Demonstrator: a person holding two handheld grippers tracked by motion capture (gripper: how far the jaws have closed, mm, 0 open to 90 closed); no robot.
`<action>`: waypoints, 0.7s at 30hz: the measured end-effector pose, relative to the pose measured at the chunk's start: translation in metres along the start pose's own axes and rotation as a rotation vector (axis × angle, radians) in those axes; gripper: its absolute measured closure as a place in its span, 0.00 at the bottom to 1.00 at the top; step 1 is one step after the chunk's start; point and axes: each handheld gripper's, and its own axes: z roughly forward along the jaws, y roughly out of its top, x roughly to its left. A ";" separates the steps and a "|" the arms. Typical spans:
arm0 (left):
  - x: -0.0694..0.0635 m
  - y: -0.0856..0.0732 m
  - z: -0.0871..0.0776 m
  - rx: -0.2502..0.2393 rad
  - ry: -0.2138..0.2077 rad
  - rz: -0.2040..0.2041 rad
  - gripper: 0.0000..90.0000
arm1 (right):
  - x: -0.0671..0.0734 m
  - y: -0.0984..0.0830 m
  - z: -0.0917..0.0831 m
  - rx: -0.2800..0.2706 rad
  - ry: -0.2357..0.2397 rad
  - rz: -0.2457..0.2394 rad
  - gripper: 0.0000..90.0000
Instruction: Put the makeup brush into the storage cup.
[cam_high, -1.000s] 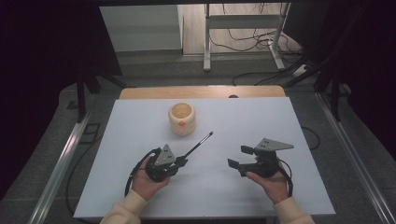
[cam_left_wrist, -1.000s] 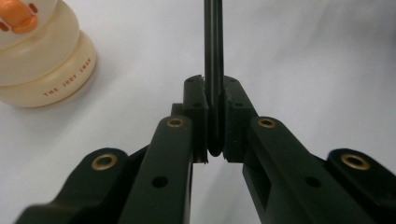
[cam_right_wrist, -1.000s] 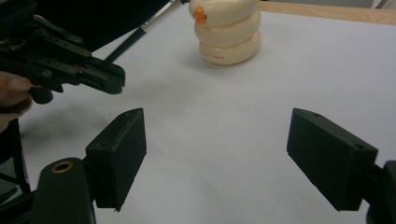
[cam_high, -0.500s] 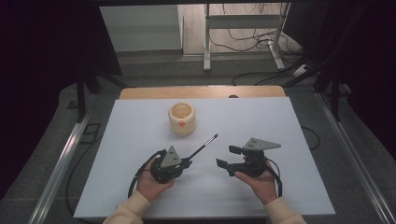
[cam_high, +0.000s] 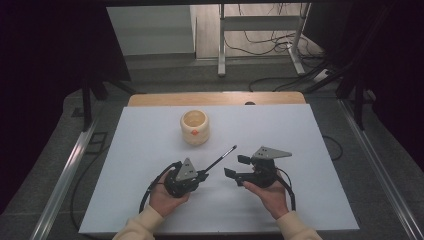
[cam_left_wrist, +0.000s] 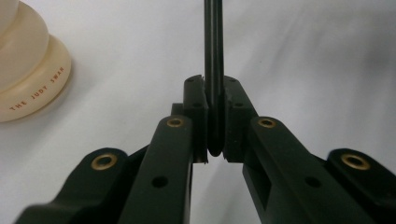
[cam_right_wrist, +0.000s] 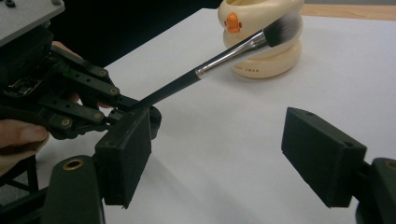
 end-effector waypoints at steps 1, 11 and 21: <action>0.000 0.000 0.000 0.002 -0.001 0.001 0.92 | 0.000 0.000 0.001 0.000 0.001 0.005 0.28; -0.007 0.002 0.006 0.013 -0.006 0.024 0.92 | -0.002 0.000 0.003 -0.014 0.003 0.030 0.30; -0.018 0.006 0.014 0.044 -0.020 0.072 0.92 | -0.005 0.001 0.003 -0.047 0.017 0.078 0.56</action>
